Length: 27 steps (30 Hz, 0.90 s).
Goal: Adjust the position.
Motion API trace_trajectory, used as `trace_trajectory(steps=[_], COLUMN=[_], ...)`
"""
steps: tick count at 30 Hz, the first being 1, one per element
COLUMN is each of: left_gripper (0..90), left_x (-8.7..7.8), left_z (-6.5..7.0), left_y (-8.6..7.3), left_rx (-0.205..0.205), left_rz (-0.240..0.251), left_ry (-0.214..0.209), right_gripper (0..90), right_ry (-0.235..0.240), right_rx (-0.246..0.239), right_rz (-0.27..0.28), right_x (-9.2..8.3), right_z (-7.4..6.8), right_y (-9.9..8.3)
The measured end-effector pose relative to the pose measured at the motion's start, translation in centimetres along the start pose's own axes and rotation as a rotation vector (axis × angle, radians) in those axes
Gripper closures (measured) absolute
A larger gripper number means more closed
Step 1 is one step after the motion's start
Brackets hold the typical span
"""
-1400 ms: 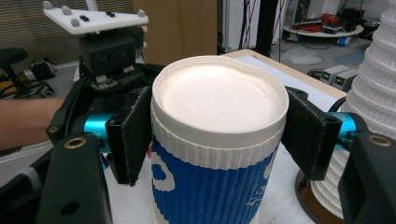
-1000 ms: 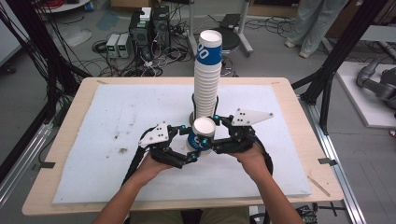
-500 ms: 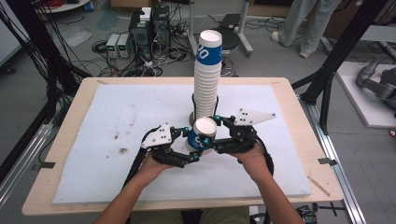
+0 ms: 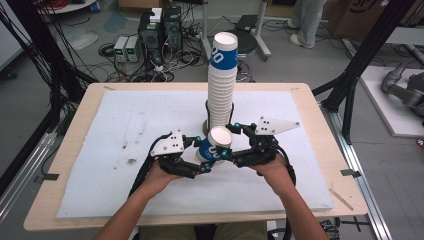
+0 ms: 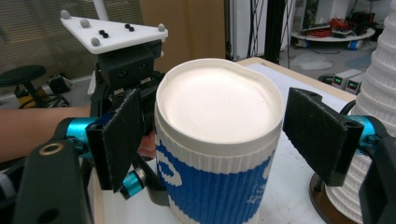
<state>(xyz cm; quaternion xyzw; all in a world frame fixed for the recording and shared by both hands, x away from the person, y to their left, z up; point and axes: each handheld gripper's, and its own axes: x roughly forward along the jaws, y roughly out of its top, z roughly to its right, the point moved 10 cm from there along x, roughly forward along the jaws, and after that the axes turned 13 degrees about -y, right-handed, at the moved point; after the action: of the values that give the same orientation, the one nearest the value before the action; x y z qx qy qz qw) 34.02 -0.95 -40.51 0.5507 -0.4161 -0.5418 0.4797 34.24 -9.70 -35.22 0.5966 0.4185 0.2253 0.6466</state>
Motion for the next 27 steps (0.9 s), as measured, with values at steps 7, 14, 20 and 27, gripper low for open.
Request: trace_trajectory(steps=[7, 14, 20, 27], left_gripper=[30.4, 30.4, 30.4, 30.2], left_x=[-0.6, -1.8, -2.4, -2.8], left_z=[0.2, -0.1, -0.2, 0.1], left_y=[-0.6, -0.5, -0.6, -0.6], left_rx=[-0.011, -0.007, 0.003, 0.005], left_rz=[-0.105, -0.185, -0.257, -0.314], left_ry=[-0.017, -0.027, -0.041, -0.070], right_gripper=[20.5, 20.5, 20.5, 20.5], right_ry=[-0.001, 0.009, 0.040, 0.073], right_rx=[-0.020, -0.098, -0.147, -0.227], right_rz=[-0.019, -0.086, -0.109, -0.167], right_x=[-0.9, -1.5, -1.5, -1.2], right_z=[0.9, 1.6, 1.5, 1.3], right_y=[-0.3, -0.9, -0.7, -0.5])
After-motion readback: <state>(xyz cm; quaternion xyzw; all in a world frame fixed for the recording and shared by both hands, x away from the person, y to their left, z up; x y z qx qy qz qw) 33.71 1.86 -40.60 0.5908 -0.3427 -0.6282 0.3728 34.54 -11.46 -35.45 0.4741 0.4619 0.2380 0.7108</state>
